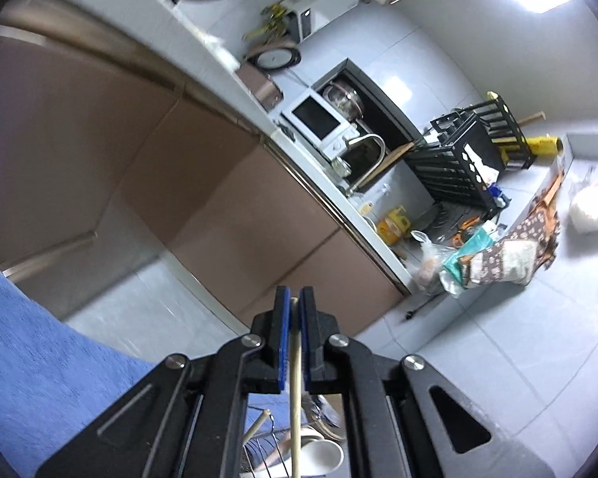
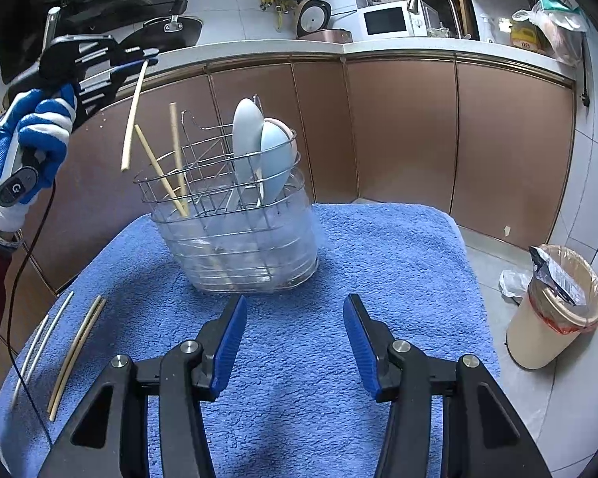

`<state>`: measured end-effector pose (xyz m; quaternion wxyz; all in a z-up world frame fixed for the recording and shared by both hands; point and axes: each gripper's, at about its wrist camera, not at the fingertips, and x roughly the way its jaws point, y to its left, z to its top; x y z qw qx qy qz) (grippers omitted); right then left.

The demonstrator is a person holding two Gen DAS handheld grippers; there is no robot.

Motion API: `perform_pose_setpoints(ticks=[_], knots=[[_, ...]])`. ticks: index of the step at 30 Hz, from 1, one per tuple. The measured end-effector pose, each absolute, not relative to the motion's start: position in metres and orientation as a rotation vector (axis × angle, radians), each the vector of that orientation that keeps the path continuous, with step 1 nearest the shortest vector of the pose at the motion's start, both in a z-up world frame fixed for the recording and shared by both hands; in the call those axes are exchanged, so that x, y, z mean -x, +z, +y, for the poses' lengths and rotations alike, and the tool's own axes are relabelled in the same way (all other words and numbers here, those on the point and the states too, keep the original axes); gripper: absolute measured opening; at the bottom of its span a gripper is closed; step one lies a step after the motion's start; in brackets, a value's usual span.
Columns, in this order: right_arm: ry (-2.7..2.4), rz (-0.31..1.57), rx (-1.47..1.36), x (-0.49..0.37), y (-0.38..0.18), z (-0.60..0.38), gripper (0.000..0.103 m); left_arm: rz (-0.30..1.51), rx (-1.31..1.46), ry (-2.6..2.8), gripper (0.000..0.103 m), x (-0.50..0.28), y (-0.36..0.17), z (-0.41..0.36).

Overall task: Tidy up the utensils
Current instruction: 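Withdraw both open tools from the holder back over the towel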

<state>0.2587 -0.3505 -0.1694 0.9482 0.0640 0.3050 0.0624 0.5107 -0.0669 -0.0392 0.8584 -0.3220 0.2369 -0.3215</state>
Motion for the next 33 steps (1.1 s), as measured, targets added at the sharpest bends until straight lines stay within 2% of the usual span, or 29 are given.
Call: perform_pose_setpoints(ticks=[8,15,20,23,25,33], knots=[[0.116,0.607,-0.138,-0.253,-0.166,-0.353,0.048,0.355,0.504,-0.510,0.004,-0.478,-0.018,-0.086],[0.109,0.589,-0.149,-0.246,-0.159,-0.356,0.048,0.302,0.370,-0.435,0.004,-0.451,-0.030,-0.119],[0.100,0.567,-0.152,-0.232,-0.148,-0.358,0.052,0.294,0.276,-0.412,0.007,-0.427,-0.038,-0.142],[0.100,0.548,-0.155,-0.221,-0.138,-0.357,0.053,0.305,0.246,-0.416,0.013,-0.412,-0.032,-0.148],[0.103,0.536,-0.160,-0.214,-0.131,-0.357,0.055,0.314,0.226,-0.417,0.021,-0.398,-0.026,-0.147],[0.121,0.483,-0.159,-0.175,-0.102,-0.345,0.063,0.398,0.030,-0.356,0.029,-0.316,-0.011,-0.149]])
